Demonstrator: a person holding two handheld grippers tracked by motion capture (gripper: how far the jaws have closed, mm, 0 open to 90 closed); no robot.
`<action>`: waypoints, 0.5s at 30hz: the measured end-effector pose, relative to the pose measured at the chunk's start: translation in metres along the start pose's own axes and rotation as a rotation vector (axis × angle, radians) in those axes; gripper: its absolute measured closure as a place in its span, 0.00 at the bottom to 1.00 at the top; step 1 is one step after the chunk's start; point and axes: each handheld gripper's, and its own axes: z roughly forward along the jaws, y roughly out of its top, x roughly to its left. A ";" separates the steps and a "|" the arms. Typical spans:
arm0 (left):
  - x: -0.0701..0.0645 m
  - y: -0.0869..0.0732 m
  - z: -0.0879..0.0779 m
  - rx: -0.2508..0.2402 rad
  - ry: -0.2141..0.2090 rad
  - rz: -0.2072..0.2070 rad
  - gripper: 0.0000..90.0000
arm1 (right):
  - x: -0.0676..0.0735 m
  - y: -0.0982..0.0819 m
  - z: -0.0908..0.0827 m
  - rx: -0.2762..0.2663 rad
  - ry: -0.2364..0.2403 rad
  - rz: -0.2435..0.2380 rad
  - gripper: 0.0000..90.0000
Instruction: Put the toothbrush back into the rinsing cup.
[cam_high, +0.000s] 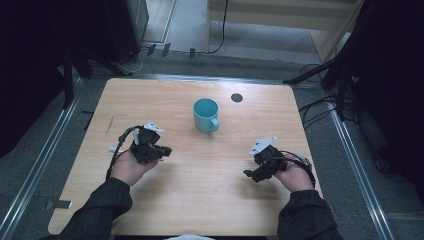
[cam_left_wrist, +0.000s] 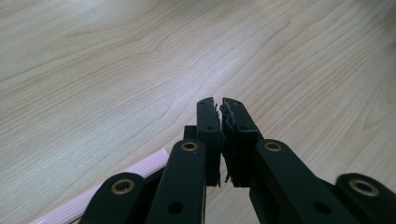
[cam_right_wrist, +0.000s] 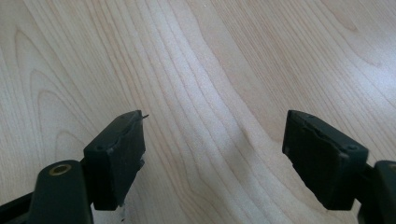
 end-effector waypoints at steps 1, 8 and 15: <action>0.002 0.000 0.001 0.000 0.005 -0.007 0.96 | 0.000 0.000 0.000 0.001 -0.001 0.000 0.23; 0.010 0.001 0.003 0.023 0.018 -0.028 0.99 | 0.000 0.001 0.001 0.001 0.001 -0.004 0.23; 0.020 0.005 0.008 0.086 0.034 -0.066 0.99 | 0.000 0.000 0.001 0.003 0.000 -0.007 0.23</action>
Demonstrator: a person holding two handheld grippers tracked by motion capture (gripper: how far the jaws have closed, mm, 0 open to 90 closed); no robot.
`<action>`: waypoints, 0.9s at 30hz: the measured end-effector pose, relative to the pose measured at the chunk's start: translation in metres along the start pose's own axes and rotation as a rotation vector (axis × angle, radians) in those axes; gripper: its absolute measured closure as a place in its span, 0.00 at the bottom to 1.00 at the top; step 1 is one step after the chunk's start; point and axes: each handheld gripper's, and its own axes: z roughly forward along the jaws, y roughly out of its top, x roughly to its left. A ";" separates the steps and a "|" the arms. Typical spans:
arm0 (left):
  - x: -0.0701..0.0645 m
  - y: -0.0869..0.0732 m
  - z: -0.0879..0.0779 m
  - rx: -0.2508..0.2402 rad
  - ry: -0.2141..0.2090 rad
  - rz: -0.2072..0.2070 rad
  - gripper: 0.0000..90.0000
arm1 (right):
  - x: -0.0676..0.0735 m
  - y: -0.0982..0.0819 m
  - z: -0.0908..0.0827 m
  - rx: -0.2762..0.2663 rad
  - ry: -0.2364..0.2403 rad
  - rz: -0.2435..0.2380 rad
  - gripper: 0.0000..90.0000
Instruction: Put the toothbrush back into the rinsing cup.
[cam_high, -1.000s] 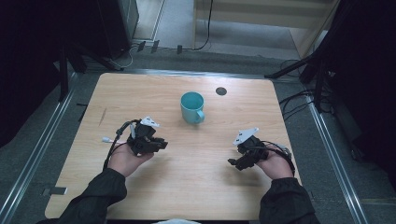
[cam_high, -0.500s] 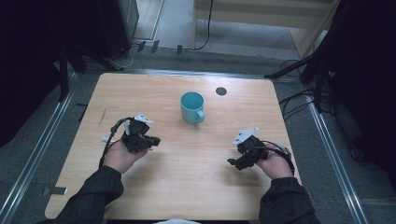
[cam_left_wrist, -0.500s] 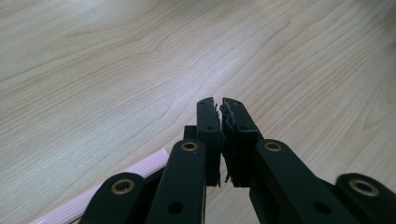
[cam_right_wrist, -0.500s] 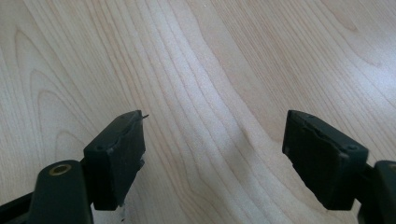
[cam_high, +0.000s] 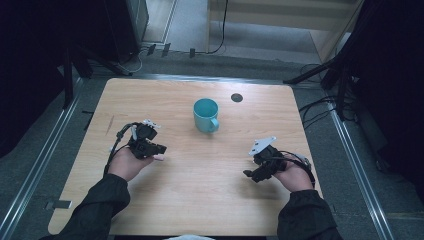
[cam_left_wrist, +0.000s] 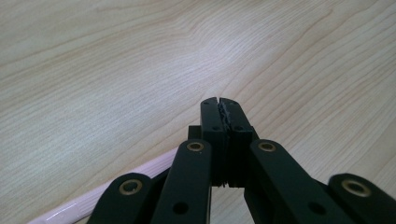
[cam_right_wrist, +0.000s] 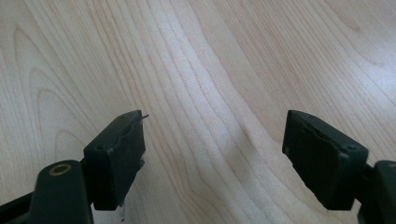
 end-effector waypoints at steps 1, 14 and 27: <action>0.000 0.000 0.000 0.000 0.000 0.000 0.99 | 0.000 0.000 0.000 0.000 0.000 0.000 0.23; 0.014 0.002 0.011 0.113 0.025 -0.067 0.99 | 0.001 -0.001 0.000 0.007 0.005 0.006 0.23; 0.015 0.008 0.012 0.165 0.056 -0.077 0.99 | 0.002 -0.002 0.000 0.013 0.003 -0.001 0.23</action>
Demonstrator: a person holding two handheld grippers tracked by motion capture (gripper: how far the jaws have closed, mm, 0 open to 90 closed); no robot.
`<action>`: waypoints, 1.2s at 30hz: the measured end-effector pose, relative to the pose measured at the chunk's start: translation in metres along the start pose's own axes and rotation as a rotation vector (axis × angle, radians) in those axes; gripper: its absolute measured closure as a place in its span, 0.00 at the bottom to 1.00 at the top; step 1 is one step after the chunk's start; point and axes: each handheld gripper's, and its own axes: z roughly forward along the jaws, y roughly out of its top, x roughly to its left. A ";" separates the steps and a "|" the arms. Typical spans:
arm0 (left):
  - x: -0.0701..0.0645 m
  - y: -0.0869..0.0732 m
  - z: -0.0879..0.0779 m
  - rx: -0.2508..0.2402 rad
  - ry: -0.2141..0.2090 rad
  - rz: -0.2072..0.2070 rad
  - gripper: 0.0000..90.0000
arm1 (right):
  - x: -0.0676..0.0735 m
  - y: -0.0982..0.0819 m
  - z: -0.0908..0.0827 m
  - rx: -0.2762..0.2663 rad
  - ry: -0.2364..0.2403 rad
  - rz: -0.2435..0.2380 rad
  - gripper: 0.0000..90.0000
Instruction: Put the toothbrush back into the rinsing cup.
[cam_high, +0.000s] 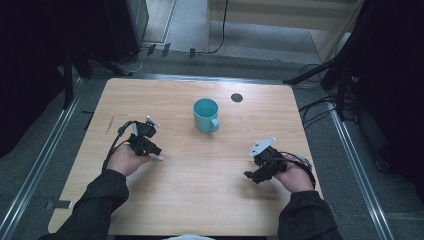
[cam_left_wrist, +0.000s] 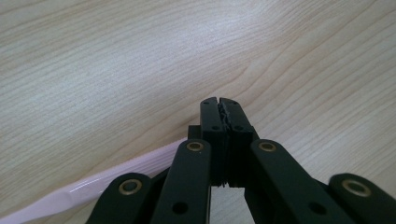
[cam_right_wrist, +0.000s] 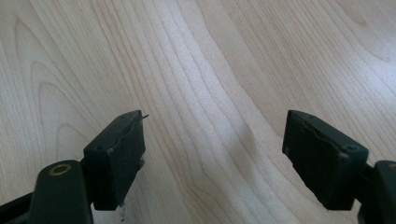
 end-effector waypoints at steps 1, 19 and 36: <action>0.001 0.001 0.001 0.004 0.000 -0.004 0.99 | 0.000 0.000 0.000 0.002 0.004 0.001 0.23; 0.004 -0.001 0.007 0.030 0.025 0.002 0.99 | 0.001 0.000 0.001 0.008 0.008 -0.003 0.23; 0.006 -0.007 0.008 0.047 0.019 -0.005 0.99 | 0.001 0.001 0.002 0.011 0.015 -0.012 0.23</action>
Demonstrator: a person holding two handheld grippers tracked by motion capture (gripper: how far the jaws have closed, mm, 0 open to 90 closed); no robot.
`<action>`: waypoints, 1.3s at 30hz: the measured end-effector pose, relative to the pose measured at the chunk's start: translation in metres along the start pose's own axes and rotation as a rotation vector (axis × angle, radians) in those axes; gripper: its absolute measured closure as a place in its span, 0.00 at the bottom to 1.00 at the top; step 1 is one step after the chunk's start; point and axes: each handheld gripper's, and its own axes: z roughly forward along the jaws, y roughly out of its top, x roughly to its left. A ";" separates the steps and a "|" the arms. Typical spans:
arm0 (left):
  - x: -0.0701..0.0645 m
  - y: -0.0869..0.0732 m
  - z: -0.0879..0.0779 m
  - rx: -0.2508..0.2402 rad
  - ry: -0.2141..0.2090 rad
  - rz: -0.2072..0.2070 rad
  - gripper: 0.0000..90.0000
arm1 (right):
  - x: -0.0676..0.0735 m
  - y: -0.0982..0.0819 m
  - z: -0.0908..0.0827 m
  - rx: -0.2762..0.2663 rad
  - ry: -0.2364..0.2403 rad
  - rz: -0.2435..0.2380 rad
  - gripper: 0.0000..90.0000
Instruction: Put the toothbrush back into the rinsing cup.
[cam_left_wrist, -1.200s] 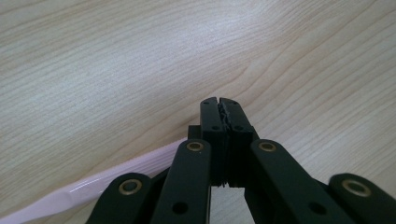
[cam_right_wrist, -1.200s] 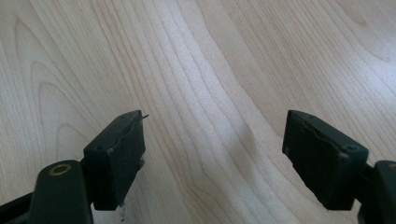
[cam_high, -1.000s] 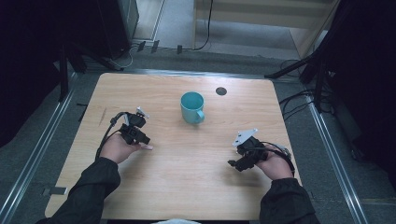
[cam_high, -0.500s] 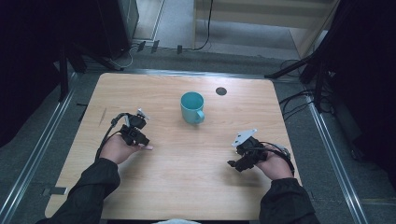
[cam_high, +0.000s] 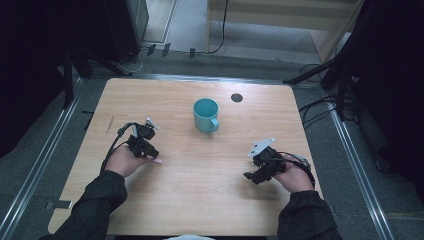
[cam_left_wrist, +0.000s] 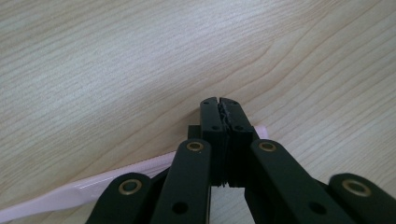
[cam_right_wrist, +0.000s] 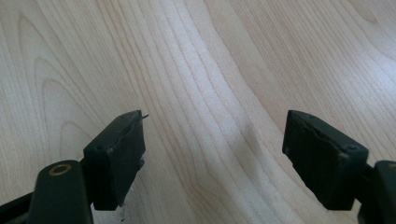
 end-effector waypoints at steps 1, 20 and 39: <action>0.000 -0.001 0.000 0.001 0.000 0.001 0.99 | 0.000 0.000 0.000 -0.001 -0.005 0.000 0.23; 0.000 -0.021 -0.004 0.020 -0.007 -0.018 0.99 | -0.001 0.006 0.002 -0.003 0.002 -0.009 0.23; 0.010 -0.051 -0.017 0.017 -0.024 -0.090 0.98 | -0.003 0.013 0.006 -0.003 0.011 -0.026 0.23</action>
